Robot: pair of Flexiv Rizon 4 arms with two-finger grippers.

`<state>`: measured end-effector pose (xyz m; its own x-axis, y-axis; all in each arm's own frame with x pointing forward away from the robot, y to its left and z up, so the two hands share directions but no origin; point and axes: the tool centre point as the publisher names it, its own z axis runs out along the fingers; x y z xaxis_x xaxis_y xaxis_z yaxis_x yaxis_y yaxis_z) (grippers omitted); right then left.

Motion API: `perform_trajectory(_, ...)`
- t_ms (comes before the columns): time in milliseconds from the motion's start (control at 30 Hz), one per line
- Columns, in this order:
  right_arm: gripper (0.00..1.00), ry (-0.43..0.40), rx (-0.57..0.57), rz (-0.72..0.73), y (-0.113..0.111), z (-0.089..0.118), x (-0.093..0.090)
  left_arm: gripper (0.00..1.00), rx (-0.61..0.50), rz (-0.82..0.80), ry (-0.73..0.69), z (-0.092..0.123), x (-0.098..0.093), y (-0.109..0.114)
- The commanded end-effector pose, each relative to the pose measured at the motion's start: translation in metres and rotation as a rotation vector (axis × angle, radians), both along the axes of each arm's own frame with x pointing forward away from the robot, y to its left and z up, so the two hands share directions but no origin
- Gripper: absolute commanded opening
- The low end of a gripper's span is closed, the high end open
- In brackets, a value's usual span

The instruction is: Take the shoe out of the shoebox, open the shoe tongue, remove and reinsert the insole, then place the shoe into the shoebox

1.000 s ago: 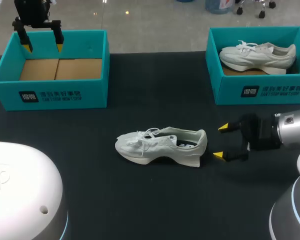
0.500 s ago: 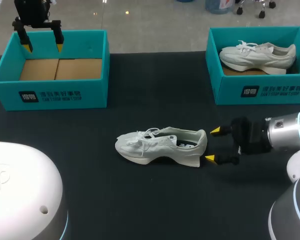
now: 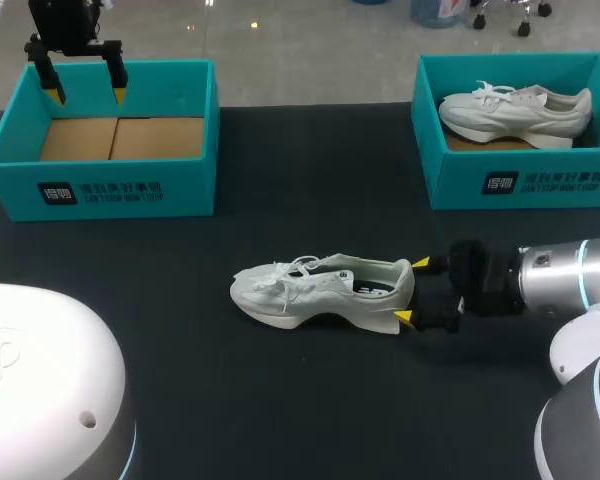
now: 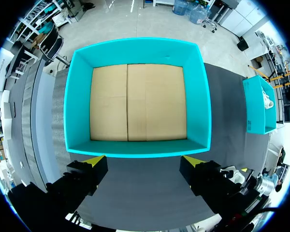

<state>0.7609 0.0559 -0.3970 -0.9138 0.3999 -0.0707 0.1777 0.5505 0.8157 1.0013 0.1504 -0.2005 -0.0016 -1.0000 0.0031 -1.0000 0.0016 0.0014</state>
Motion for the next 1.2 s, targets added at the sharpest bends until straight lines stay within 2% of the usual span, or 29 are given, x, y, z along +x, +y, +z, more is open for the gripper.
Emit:
perform_trajectory(33, 1.0, 0.007, -0.011, 0.0, 0.012, -0.005, 0.005, 1.0, 0.001, 0.001, 0.0, 0.0, 0.0, 0.0)
perform_trajectory(333, 1.0, 0.014, -0.003, 0.013, 0.025, -0.009, 0.008, 1.0, 0.001, 0.001, 0.0, 0.0, 0.0, 0.0)
perform_trajectory(633, 1.0, 0.029, 0.012, 0.039, 0.039, -0.015, 0.002, 1.0, 0.001, 0.001, 0.0, 0.0, 0.0, 0.0)
perform_trajectory(1100, 1.0, 0.045, 0.02, 0.028, 0.044, -0.029, 0.005, 1.0, 0.001, 0.001, 0.0, 0.0, 0.0, 0.0)
perform_trajectory(1133, 0.82, 0.046, 0.02, 0.028, 0.044, -0.029, 0.005, 1.0, 0.001, 0.001, 0.0, 0.0, 0.0, 0.0)
perform_trajectory(1200, 0.0, 0.051, 0.021, 0.037, 0.043, -0.03, 0.005, 1.0, 0.001, 0.001, 0.0, 0.0, 0.0, 0.0)
